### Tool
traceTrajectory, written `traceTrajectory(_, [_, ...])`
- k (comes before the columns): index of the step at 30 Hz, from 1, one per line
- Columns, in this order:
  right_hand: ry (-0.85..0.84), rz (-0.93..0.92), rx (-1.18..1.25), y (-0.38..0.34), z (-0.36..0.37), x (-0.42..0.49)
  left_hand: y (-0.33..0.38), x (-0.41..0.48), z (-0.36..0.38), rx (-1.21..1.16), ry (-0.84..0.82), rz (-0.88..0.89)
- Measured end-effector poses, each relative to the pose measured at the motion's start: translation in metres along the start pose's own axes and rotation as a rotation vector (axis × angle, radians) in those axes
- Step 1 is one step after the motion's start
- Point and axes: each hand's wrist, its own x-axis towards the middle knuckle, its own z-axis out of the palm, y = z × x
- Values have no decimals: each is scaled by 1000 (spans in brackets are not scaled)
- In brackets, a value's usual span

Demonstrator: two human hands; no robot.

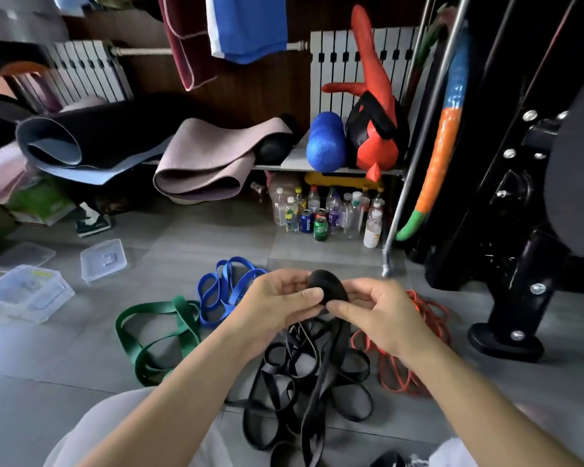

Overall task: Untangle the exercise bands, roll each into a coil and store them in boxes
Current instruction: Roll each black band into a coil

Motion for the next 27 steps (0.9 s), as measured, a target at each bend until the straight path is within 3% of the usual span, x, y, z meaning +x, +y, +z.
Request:
traceTrajectory(2, [-2, 14, -245, -6, -3, -2, -1, 0, 4, 294, 43, 48])
traceTrajectory(4, [-40, 17, -577, -17, -6, -4, -2, -1, 4, 835, 57, 204])
traceTrajectory(6, [-107, 8, -782, -28, -7, -4, -2, -5, 5, 1133, 15, 372])
traceTrajectory(10, [-178, -18, -997, -36, -2, -7, -4, -13, 11, 1152, -42, 371])
traceTrajectory(15, [-149, -28, -888, -14, 2, -16, -6, -8, 15, 1256, -58, 270])
traceTrajectory(20, [22, 48, -351, 3, -12, -23, -10, -4, 16, 923, 20, 218])
traceTrajectory(27, [19, 73, 178, 12, -8, -28, -11, -9, 23, 229, 2, 166])
